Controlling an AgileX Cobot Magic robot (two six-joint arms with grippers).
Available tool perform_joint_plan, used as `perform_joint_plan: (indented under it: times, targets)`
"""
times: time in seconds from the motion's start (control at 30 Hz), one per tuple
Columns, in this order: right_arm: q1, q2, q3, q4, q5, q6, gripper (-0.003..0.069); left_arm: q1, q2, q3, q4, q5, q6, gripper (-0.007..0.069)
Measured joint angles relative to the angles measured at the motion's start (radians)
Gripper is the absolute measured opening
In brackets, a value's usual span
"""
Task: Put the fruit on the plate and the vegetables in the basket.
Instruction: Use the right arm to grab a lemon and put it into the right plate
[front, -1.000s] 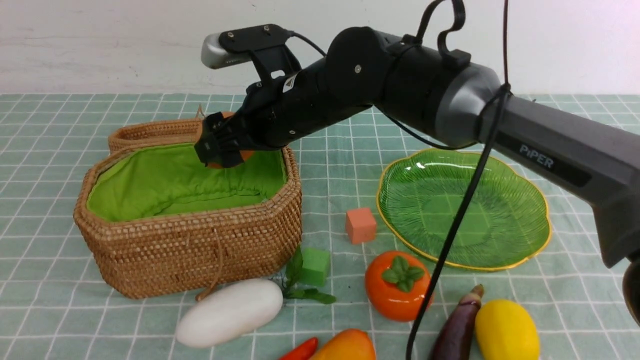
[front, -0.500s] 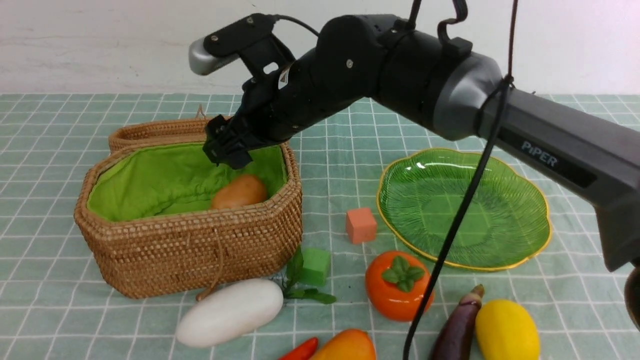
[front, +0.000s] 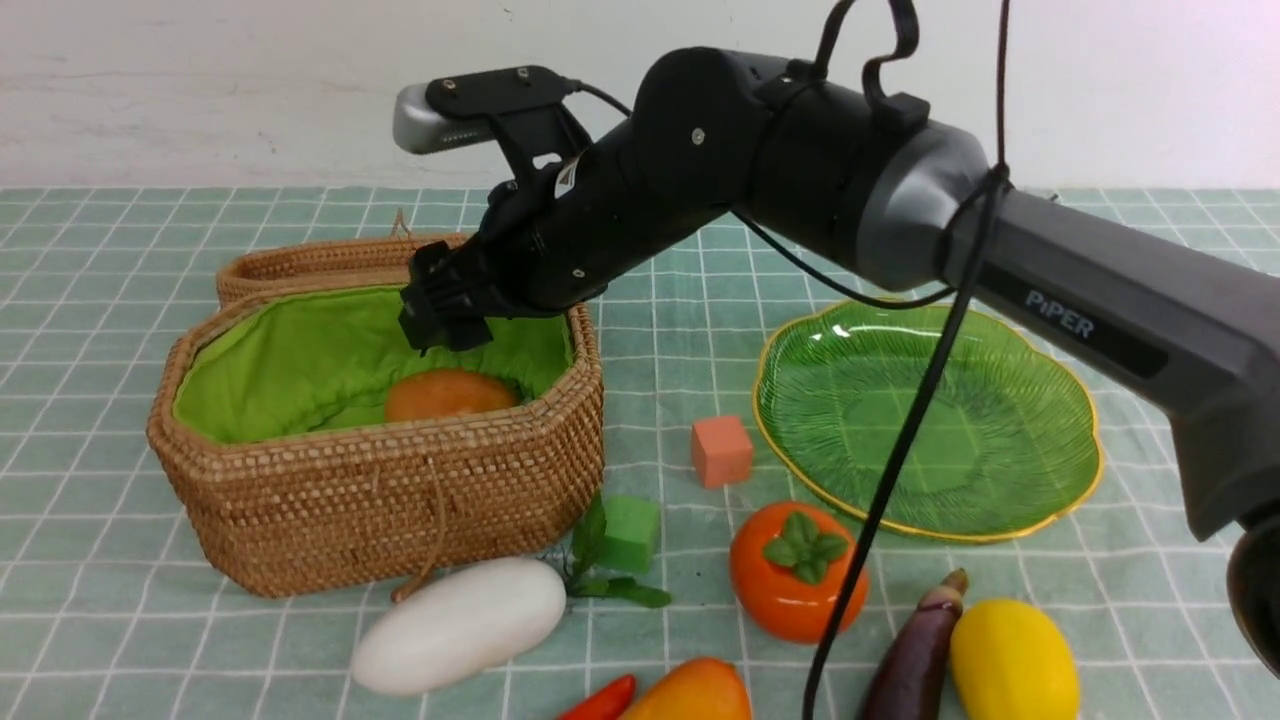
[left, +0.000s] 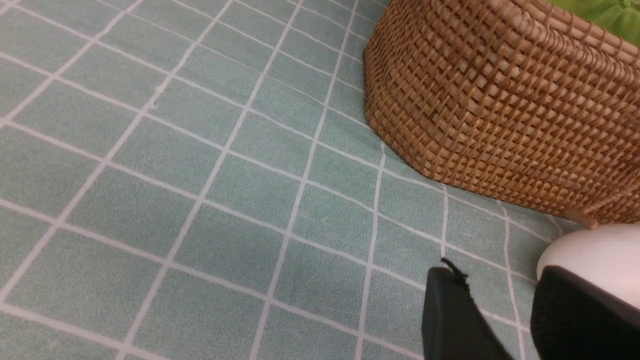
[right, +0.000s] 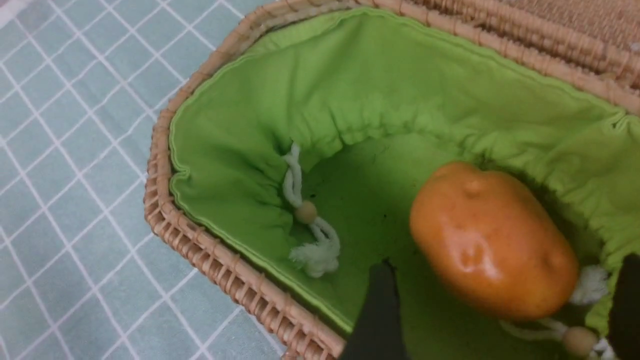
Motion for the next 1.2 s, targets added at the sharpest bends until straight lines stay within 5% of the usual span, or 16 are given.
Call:
perform_joint_plan:
  times: [0.2,0.33,0.57,0.77,0.93,1.1,1.2]
  targets:
    - [-0.009,-0.015,-0.009,-0.045,0.124,-0.002,0.0408,0.000,0.000,0.000,0.000,0.000,0.000,0.0239]
    - [-0.042,-0.089,-0.021,-0.197,0.317,-0.022,0.0297,0.000,0.000,0.000,0.000,0.000,0.000,0.0239]
    - [-0.200,-0.282,0.059,-0.252,0.497,0.071,0.0169,0.001,0.000,0.000,0.000,0.000,0.000,0.0239]
    - [-0.271,-0.457,0.318,-0.207,0.504,0.141,0.0174,0.001,0.000,0.000,0.000,0.000,0.000,0.0239]
    - [-0.283,-0.599,0.558,-0.284,0.503,0.234,0.0217,0.001,0.000,0.000,0.001,0.000,0.000,0.0239]
    - [-0.289,-0.743,0.878,-0.359,0.476,0.369,0.0347,0.001,0.000,0.000,0.001,0.000,0.000,0.0239]
    - [-0.289,-0.775,1.041,-0.358,0.345,0.404,0.0490,0.001,0.000,0.000,0.001,0.000,0.000,0.0239]
